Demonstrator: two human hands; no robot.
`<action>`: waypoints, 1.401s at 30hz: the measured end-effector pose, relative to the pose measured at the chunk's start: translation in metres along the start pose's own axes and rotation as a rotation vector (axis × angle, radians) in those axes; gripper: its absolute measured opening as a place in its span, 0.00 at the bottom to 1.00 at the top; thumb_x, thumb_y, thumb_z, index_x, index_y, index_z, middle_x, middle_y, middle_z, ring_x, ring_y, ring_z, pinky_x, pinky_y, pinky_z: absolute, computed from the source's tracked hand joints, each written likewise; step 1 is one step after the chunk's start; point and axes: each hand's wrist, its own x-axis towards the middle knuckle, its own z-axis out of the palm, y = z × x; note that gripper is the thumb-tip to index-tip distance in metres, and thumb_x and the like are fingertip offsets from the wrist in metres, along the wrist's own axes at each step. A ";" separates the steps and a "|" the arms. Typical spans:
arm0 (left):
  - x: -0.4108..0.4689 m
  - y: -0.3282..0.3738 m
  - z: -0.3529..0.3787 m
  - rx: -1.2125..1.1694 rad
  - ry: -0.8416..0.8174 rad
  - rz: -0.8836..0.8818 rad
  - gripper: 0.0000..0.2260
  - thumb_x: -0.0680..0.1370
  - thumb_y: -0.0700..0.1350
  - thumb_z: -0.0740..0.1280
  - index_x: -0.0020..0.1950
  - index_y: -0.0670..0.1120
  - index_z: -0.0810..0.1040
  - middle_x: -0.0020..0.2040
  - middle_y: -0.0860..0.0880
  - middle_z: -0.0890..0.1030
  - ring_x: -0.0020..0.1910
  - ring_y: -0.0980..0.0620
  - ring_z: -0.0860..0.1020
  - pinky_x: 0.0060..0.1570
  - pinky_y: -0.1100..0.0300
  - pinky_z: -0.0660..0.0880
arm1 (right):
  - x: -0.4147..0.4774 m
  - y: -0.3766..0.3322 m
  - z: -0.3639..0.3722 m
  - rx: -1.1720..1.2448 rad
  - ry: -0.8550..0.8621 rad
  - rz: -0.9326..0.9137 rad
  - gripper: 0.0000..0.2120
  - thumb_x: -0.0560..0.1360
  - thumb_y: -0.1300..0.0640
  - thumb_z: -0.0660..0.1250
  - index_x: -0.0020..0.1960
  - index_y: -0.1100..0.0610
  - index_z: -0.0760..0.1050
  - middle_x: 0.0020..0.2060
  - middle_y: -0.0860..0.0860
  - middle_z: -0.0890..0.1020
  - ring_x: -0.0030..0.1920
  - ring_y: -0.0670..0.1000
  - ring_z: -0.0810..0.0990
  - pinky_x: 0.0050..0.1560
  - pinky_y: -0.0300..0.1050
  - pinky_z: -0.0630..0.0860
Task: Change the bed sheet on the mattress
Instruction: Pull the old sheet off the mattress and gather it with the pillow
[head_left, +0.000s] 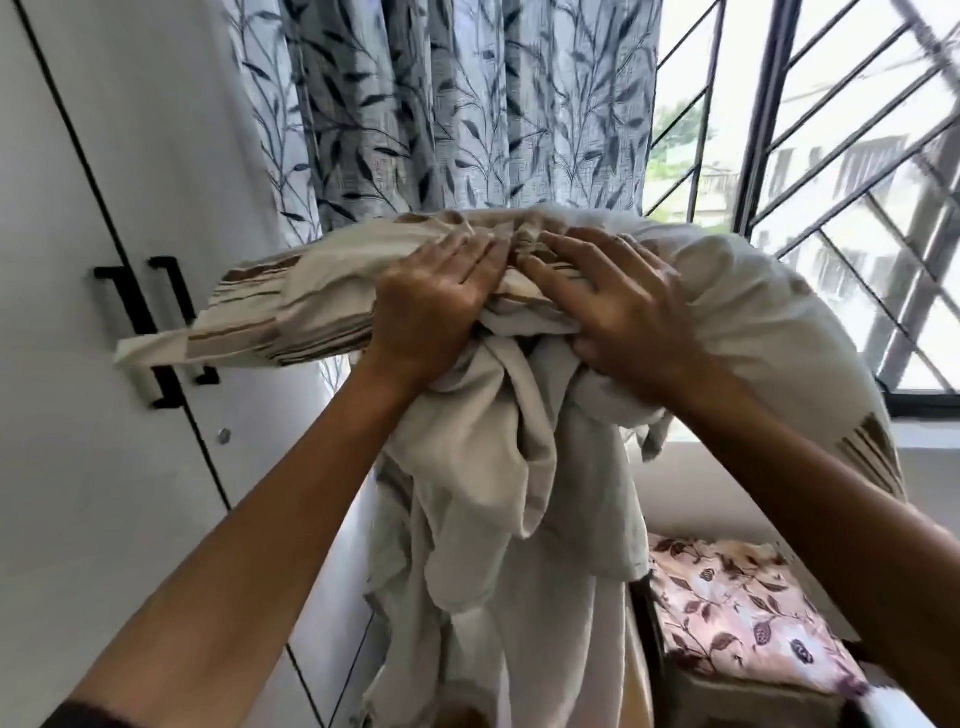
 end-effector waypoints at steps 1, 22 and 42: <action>0.001 -0.006 0.014 -0.023 0.018 -0.006 0.14 0.72 0.38 0.71 0.57 0.40 0.81 0.51 0.42 0.83 0.48 0.43 0.82 0.44 0.54 0.78 | 0.002 0.006 0.011 -0.015 0.002 -0.004 0.20 0.70 0.68 0.62 0.59 0.59 0.79 0.54 0.59 0.81 0.53 0.60 0.80 0.49 0.55 0.78; -0.415 0.214 0.241 -0.376 -0.633 -0.127 0.14 0.75 0.39 0.61 0.57 0.42 0.81 0.53 0.43 0.83 0.52 0.44 0.81 0.55 0.54 0.69 | -0.437 -0.156 0.252 0.225 -0.513 0.260 0.16 0.80 0.60 0.53 0.61 0.52 0.76 0.58 0.55 0.81 0.58 0.61 0.78 0.52 0.58 0.77; -0.568 0.291 0.179 -0.746 -1.110 -0.276 0.46 0.68 0.62 0.69 0.76 0.42 0.51 0.76 0.41 0.53 0.74 0.35 0.50 0.70 0.36 0.49 | -0.531 -0.261 0.204 0.328 -0.955 0.623 0.33 0.73 0.36 0.59 0.71 0.53 0.65 0.71 0.56 0.66 0.73 0.61 0.61 0.66 0.71 0.59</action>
